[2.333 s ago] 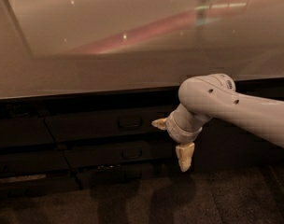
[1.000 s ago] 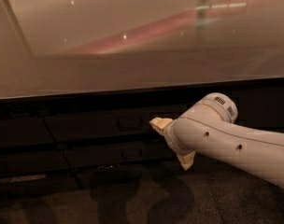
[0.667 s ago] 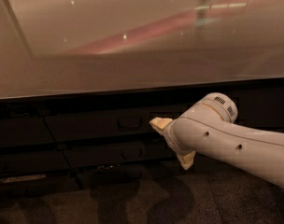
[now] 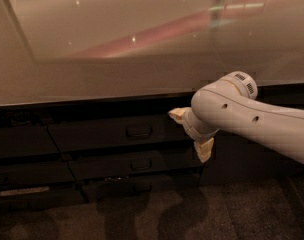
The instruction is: Open top drawer
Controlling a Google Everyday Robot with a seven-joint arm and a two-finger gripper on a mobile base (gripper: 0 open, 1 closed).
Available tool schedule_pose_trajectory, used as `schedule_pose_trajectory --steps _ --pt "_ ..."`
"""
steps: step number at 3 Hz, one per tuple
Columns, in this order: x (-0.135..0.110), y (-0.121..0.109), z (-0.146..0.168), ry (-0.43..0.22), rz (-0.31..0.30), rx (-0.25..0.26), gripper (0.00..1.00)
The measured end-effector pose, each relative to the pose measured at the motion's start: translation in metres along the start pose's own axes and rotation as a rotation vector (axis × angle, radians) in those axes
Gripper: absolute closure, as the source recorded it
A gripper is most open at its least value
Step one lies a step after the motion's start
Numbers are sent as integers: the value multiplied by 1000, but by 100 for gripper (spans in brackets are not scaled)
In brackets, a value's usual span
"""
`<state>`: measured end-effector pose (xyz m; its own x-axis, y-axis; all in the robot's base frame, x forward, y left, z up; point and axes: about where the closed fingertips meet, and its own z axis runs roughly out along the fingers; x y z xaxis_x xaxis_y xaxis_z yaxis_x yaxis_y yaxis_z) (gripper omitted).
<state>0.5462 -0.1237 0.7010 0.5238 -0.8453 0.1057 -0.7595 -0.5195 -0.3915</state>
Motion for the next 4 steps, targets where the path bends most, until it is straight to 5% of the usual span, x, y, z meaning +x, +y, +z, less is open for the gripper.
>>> schedule_pose_trajectory --steps 1,3,4 --pt "0 0 0 -1 1 -1 0" --pt "37 5 49 -37 86 -106 0" --pt "38 5 49 -37 87 -106 0"
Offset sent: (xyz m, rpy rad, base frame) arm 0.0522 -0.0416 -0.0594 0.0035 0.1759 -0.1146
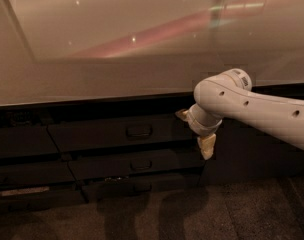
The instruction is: Open top drawer
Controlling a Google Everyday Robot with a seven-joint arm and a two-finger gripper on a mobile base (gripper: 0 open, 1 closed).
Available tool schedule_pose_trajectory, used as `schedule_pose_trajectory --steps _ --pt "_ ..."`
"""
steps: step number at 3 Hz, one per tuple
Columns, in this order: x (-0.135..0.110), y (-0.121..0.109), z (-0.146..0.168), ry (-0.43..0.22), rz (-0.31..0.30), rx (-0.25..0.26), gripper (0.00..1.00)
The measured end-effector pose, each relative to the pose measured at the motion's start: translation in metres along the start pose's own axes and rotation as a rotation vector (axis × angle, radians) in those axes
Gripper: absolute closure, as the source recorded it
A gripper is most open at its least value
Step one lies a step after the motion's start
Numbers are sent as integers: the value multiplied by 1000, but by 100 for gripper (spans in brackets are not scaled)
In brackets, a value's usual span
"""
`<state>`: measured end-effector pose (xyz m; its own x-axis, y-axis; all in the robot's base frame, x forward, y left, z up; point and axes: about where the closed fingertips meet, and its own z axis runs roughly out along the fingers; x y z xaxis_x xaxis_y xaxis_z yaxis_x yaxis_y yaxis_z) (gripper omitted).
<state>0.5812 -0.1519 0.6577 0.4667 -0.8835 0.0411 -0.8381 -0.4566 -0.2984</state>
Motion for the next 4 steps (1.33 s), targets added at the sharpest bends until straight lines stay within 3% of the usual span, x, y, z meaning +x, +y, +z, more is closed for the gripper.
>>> schedule_pose_trajectory --steps 3,4 --pt "20 3 23 -16 57 -45 0" --pt "20 3 23 -16 57 -45 19"
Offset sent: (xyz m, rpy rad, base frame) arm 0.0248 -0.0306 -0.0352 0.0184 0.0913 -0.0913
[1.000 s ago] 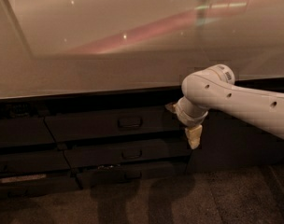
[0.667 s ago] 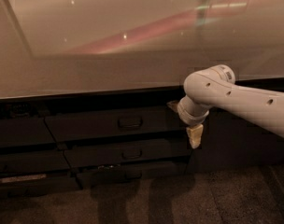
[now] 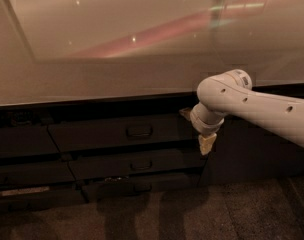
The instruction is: Open top drawer
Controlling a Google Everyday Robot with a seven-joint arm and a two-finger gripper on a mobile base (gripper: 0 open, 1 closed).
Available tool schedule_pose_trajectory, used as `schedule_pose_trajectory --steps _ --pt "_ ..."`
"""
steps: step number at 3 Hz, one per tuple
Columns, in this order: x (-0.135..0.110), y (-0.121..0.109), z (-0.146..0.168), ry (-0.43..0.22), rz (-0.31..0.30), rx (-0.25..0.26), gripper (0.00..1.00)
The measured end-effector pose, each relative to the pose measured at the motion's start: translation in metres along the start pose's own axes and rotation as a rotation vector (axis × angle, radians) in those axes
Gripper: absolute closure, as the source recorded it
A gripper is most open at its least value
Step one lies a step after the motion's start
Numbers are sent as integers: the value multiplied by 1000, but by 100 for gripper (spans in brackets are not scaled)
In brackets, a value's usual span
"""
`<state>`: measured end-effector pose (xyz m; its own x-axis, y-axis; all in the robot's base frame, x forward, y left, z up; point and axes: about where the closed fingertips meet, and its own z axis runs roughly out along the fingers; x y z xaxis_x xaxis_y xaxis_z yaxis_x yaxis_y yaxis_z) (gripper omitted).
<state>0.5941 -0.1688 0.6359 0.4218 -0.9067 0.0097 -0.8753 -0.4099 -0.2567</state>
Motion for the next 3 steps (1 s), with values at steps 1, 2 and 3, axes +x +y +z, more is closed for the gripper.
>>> schedule_pose_trajectory --steps 1,2,3 --pt "0 0 0 0 0 0 42" --pt "0 0 0 0 0 0 66" --pt "0 0 0 0 0 0 89"
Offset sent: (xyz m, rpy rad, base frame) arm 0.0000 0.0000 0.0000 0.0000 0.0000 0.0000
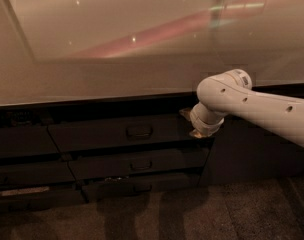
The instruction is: Open top drawer
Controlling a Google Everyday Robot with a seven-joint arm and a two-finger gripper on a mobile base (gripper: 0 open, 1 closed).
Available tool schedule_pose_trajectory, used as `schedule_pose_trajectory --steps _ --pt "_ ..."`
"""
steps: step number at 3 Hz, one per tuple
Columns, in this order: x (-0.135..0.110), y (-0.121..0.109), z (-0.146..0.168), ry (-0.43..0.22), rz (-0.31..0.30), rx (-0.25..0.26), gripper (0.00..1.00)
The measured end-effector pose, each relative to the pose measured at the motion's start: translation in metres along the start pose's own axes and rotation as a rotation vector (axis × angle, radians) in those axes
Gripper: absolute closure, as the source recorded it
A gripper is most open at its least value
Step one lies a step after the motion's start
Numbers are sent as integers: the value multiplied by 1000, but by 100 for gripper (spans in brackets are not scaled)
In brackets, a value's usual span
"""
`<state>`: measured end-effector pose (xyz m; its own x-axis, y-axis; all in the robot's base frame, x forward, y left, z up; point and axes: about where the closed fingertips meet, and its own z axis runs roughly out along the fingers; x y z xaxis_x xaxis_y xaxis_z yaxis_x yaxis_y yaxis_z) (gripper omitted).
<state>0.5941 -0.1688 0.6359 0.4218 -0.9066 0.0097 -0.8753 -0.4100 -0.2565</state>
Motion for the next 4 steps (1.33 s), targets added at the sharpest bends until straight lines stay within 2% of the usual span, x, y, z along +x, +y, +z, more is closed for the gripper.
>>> schedule_pose_trajectory --steps 1,4 --pt "0 0 0 0 0 0 100" --pt "0 -3 -10 0 0 0 100"
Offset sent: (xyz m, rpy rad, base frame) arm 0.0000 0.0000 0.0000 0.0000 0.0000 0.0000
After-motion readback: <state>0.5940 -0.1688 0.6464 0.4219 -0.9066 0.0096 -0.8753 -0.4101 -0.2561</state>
